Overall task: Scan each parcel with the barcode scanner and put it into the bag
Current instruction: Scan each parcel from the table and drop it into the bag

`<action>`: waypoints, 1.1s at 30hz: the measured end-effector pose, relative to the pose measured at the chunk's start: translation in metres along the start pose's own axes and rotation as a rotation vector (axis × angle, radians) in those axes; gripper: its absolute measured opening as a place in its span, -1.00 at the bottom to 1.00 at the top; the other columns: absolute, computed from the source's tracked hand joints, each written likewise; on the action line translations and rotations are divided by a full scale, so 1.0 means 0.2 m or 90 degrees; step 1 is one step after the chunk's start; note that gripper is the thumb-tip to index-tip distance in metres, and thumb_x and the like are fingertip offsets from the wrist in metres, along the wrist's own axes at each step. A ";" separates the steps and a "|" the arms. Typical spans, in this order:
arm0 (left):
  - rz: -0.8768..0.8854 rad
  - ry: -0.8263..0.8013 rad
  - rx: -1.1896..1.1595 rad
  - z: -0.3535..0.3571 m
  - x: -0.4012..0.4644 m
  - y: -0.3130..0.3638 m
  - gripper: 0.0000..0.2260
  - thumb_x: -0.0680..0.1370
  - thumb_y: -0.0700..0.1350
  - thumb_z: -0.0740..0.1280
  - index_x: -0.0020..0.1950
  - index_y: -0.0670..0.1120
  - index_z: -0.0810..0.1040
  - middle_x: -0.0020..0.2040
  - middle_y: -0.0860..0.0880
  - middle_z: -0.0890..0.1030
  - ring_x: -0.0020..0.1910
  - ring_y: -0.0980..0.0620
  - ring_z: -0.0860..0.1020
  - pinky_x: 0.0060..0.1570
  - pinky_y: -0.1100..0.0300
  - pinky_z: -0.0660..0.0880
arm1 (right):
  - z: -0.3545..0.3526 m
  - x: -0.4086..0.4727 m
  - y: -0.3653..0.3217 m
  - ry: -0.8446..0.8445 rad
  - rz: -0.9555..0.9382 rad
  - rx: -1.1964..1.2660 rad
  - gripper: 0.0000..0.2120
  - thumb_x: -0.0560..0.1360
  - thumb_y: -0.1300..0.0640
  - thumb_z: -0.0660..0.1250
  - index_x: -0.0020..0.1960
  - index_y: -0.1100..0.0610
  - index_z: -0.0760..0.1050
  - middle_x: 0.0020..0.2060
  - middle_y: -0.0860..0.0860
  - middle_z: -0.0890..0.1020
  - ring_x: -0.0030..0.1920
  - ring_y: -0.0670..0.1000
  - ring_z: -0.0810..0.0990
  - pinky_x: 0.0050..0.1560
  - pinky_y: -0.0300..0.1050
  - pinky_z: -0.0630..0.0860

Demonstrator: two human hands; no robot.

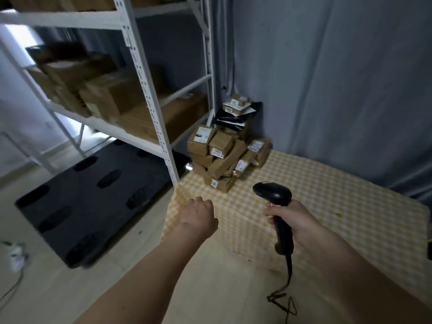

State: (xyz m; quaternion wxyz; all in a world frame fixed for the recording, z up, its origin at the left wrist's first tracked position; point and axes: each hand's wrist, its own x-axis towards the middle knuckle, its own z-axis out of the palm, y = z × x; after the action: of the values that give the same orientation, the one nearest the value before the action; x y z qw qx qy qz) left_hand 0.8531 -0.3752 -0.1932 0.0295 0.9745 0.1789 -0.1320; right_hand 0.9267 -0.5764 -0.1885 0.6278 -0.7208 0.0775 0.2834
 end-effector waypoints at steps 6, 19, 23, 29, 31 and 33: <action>-0.018 0.003 -0.035 -0.02 0.13 -0.17 -0.60 0.58 0.08 0.25 0.37 -0.06 0.42 0.30 -0.09 0.44 0.29 -0.10 0.41 0.18 0.10 0.41 | 0.19 0.20 -0.10 -0.016 0.015 0.010 -0.83 0.39 0.39 0.42 -0.03 0.28 0.57 -0.27 0.13 0.58 -0.33 0.04 0.55 -0.30 -0.13 0.51; -0.010 -0.014 -0.043 -0.20 1.04 -0.21 -0.51 0.56 0.10 0.29 0.41 -0.08 0.32 0.33 -0.11 0.42 0.34 -0.12 0.38 0.22 0.03 0.41 | 0.30 0.91 -0.45 -0.019 0.016 0.024 -0.89 0.39 0.38 0.41 -0.09 0.29 0.58 -0.31 0.19 0.59 -0.28 0.12 0.56 -0.22 -0.04 0.51; -0.005 -0.023 -0.071 -0.26 1.40 -0.17 -0.47 0.55 0.10 0.31 0.44 -0.08 0.28 0.37 -0.12 0.40 0.37 -0.12 0.36 0.28 0.04 0.39 | 0.31 1.18 -0.60 -0.035 0.021 0.030 -0.90 0.38 0.40 0.41 -0.11 0.30 0.58 -0.33 0.19 0.56 -0.32 0.09 0.55 -0.30 -0.10 0.49; -0.032 -0.064 -0.070 -0.21 1.74 -0.24 -0.37 0.54 0.12 0.31 0.50 -0.11 0.18 0.43 -0.16 0.33 0.43 -0.13 0.30 0.35 0.04 0.35 | 0.40 1.51 -0.72 -0.014 0.071 0.050 -0.89 0.38 0.43 0.41 -0.12 0.29 0.57 -0.38 0.16 0.57 -0.38 0.06 0.55 -0.34 -0.11 0.50; -0.046 -0.086 -0.076 -0.20 1.84 -0.29 -0.38 0.53 0.11 0.33 0.48 -0.09 0.18 0.39 -0.14 0.36 0.38 -0.12 0.34 0.30 0.04 0.37 | 0.45 1.59 -0.75 -0.027 0.093 0.058 -0.89 0.39 0.42 0.41 -0.13 0.27 0.56 -0.37 0.15 0.57 -0.37 0.05 0.55 -0.31 -0.11 0.50; -0.055 -0.106 -0.092 -0.19 1.94 -0.33 -0.38 0.53 0.10 0.33 0.48 -0.08 0.17 0.39 -0.12 0.36 0.37 -0.11 0.34 0.29 0.04 0.36 | 0.49 1.67 -0.78 -0.045 0.099 0.053 -0.90 0.38 0.41 0.40 -0.14 0.26 0.56 -0.36 0.15 0.56 -0.36 0.06 0.54 -0.30 -0.11 0.48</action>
State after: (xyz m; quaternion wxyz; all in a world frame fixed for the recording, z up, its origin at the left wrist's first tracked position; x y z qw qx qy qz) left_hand 1.1888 -0.1769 -0.2617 0.1086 0.9470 0.2266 -0.2001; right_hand 1.2456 -0.3698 -0.2293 0.6355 -0.6755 0.1228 0.3531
